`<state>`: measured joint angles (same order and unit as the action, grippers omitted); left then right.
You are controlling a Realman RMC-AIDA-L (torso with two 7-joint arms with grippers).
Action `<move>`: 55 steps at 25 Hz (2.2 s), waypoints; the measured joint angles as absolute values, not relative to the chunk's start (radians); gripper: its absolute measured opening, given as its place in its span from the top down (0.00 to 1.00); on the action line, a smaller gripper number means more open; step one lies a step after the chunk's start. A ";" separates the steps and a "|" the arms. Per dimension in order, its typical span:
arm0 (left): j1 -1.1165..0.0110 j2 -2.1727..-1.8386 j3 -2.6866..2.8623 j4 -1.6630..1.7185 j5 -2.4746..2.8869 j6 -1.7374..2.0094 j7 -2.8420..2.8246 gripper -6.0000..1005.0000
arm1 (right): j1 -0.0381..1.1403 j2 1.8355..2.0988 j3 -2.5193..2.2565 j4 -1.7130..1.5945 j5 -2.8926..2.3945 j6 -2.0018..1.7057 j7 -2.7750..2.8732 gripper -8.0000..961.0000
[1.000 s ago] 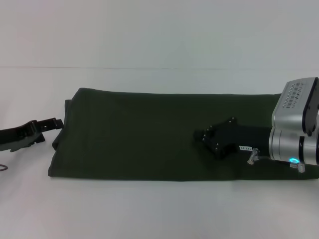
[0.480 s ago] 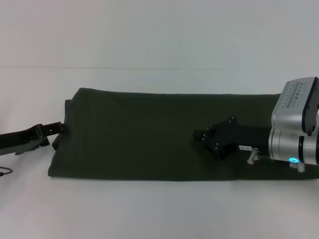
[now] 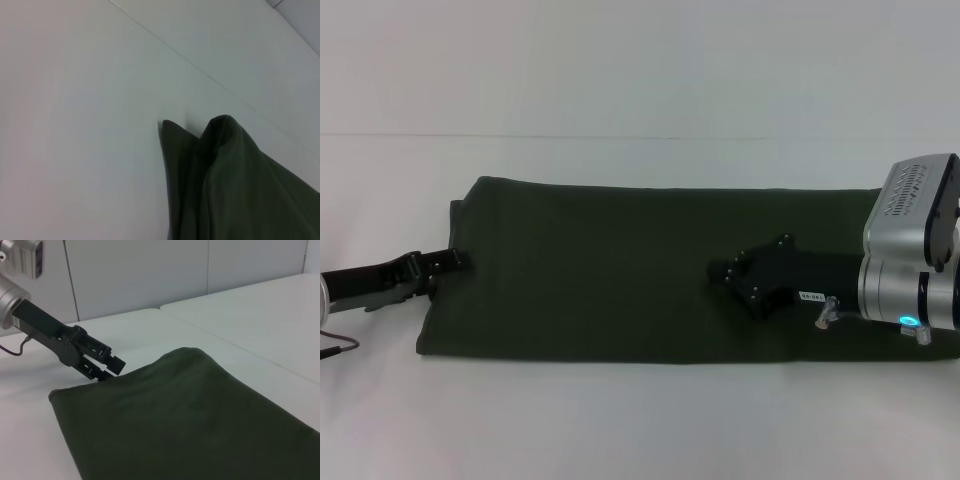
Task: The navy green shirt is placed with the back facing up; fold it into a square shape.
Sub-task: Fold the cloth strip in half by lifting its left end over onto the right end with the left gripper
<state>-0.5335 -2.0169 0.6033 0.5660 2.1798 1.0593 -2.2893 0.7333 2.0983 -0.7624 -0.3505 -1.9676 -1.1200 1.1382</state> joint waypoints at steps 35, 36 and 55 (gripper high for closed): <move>-0.575 -2.062 0.680 0.565 2.179 1.044 -2.298 0.27 | 0.735 2.100 -0.762 -0.358 -1.963 -1.133 1.154 0.99; -0.577 -2.063 0.681 0.565 2.179 1.045 -2.298 0.27 | 0.735 2.100 -0.762 -0.358 -1.963 -1.133 1.154 0.99; -0.588 -2.061 0.712 0.573 2.198 1.045 -2.319 0.46 | 0.730 2.098 -0.762 -0.357 -1.964 -1.156 1.160 0.99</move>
